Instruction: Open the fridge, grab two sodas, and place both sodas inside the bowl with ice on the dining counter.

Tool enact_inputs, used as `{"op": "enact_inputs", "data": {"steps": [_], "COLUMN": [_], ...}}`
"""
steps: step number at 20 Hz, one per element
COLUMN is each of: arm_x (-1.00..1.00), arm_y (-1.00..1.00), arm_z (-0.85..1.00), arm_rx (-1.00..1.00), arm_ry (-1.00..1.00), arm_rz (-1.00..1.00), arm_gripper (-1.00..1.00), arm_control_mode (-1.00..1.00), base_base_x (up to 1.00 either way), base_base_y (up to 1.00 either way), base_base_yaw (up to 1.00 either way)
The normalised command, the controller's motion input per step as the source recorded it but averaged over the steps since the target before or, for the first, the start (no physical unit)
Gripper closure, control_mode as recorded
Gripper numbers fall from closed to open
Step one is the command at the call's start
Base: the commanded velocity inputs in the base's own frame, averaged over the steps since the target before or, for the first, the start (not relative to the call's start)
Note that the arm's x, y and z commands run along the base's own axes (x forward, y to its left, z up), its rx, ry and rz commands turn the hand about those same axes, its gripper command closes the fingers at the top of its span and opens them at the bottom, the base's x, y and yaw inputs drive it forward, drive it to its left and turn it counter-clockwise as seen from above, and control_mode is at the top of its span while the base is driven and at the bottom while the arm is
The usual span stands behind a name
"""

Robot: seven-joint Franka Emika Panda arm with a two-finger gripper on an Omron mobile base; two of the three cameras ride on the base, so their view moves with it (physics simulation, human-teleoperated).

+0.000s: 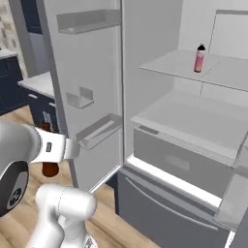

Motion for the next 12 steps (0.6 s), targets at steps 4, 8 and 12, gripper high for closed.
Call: {"op": "enact_inputs", "data": {"steps": [4, 8, 12], "arm_x": [0.00, 0.00, 0.00], "arm_y": [0.00, 0.00, 0.00], "arm_z": [0.00, 0.00, 0.00], "arm_rx": [0.00, 0.00, 0.00], "arm_ry": [0.00, 0.00, 0.00], "arm_rz": [0.00, 0.00, 0.00], "arm_gripper": [1.00, 1.00, 1.00], "arm_control_mode": [1.00, 1.00, 1.00], "base_base_x": [-0.17, -0.12, -0.11], "base_base_y": [0.60, 0.66, 0.66], "base_base_yaw": [0.51, 0.54, 0.55]}}
